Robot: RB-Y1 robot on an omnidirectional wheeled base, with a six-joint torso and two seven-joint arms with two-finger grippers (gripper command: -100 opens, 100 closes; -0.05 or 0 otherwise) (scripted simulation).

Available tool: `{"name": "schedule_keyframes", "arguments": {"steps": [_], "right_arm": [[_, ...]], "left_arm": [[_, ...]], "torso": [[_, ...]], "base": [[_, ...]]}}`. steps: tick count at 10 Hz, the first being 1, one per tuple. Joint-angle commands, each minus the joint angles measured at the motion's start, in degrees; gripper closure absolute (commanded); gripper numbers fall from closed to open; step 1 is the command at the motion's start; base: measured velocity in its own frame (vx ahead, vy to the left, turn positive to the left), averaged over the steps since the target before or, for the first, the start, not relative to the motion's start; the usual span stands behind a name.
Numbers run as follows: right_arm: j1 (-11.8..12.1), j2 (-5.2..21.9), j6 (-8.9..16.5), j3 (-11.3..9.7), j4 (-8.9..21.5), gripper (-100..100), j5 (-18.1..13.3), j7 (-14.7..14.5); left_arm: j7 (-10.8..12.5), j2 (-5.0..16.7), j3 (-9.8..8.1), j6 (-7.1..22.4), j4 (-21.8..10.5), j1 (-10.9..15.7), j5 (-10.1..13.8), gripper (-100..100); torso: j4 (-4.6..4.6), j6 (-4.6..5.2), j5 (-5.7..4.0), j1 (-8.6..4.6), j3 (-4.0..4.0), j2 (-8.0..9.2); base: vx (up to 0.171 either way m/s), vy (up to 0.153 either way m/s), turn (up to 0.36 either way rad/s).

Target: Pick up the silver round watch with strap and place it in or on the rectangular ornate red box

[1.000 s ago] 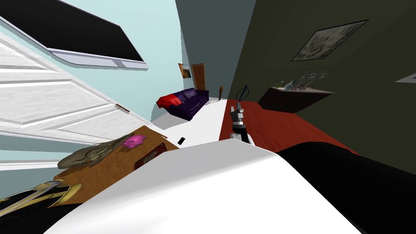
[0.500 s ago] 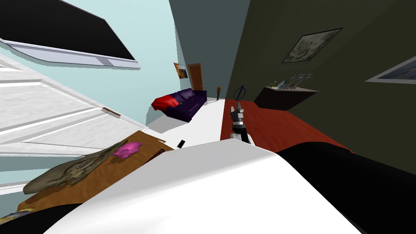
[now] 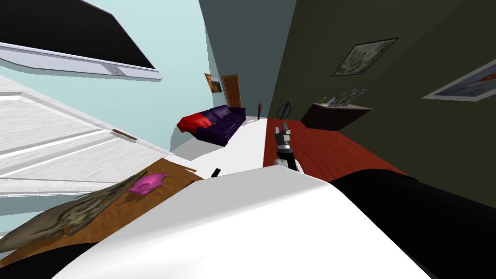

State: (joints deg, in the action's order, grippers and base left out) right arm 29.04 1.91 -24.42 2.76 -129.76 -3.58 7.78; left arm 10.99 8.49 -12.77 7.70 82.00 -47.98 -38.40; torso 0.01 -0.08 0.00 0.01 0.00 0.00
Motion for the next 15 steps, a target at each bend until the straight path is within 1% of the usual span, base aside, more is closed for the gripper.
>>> {"name": "schedule_keyframes", "arguments": {"steps": [1, 3, 4, 5, 9, 10, 11, 14, 15], "right_arm": [[0.0, 0.0, 0.0, 0.0, 0.0, 0, 0.0, 0.0], [0.0, 0.0, 0.0, 0.0, 0.0, 0, 0.0, 0.0], [0.0, 0.0, 0.0, 0.0, 0.0, 0, 0.0, 0.0], [0.0, 0.0, 0.0, 0.0, 0.0, 0, 0.0, 0.0], [0.0, 0.0, 0.0, 0.0, 0.0, 0, 0.0, 0.0], [0.0, 0.0, 0.0, 0.0, 0.0, 0, 0.0, 0.0], [0.0, 0.0, 0.0, 0.0, 0.0, 0, 0.0, 0.0], [0.0, 0.0, 0.0, 0.0, 0.0, 0, 0.0, 0.0], [0.0, 0.0, 0.0, 0.0, 0.0, 0, 0.0, 0.0]], "left_arm": [[-0.8, 0.23, -0.35, 0.16, -1.88, 2.23, 0.36, -100], [-1.66, 0.41, -0.97, 0.1, -4.32, 4.88, 0.67, -100], [-1.33, 0.43, -0.73, 0.1, -3.55, 4.07, 0.63, -100], [-1.41, 0.47, -0.72, 0.18, -3.62, 4.16, 0.68, 100], [-1.43, 0.47, -0.71, 0.17, -3.6, 4.15, 0.66, 100], [-1.42, 0.46, -0.71, 0.17, -3.6, 4.15, 0.67, 0], [-0.8, 0.23, -0.35, 0.16, -1.88, 2.23, 0.36, 100], [0.29, 0.01, 0.43, 0.24, 1.16, -1.08, -0.03, 100], [-0.12, -0.36, 0.05, 0.05, 0.41, -0.32, -0.25, 100]], "torso": [[0.0, 0.0, 0.0, 0.0, 0.0, 0.0], [0.02, 0.0, 0.0, -0.01, 0.05, 0.08], [0.02, 0.0, 0.0, 0.0, 0.06, 0.1], [0.01, -0.01, -0.01, -0.03, 0.04, 0.07], [0.0, -0.02, -0.01, -0.02, 0.01, 0.01], [0.0, -0.01, -0.01, -0.02, 0.01, 0.01], [0.0, -0.01, -0.01, -0.02, 0.01, 0.01], [-0.02, -0.03, -0.03, -0.09, -0.03, -0.04], [-0.02, -0.02, -0.02, -0.09, -0.03, -0.05]], "base": [[-0.022, 0.011, 0.015], [-0.028, 0.011, 0.012], [-0.012, 0.006, -0.001], [0.0, 0.0, 0.0], [0.0, 0.0, 0.0], [0.0, 0.0, 0.0], [0.018, -0.005, -0.013], [0.022, -0.011, -0.009], [0.009, -0.005, 0.002]]}}
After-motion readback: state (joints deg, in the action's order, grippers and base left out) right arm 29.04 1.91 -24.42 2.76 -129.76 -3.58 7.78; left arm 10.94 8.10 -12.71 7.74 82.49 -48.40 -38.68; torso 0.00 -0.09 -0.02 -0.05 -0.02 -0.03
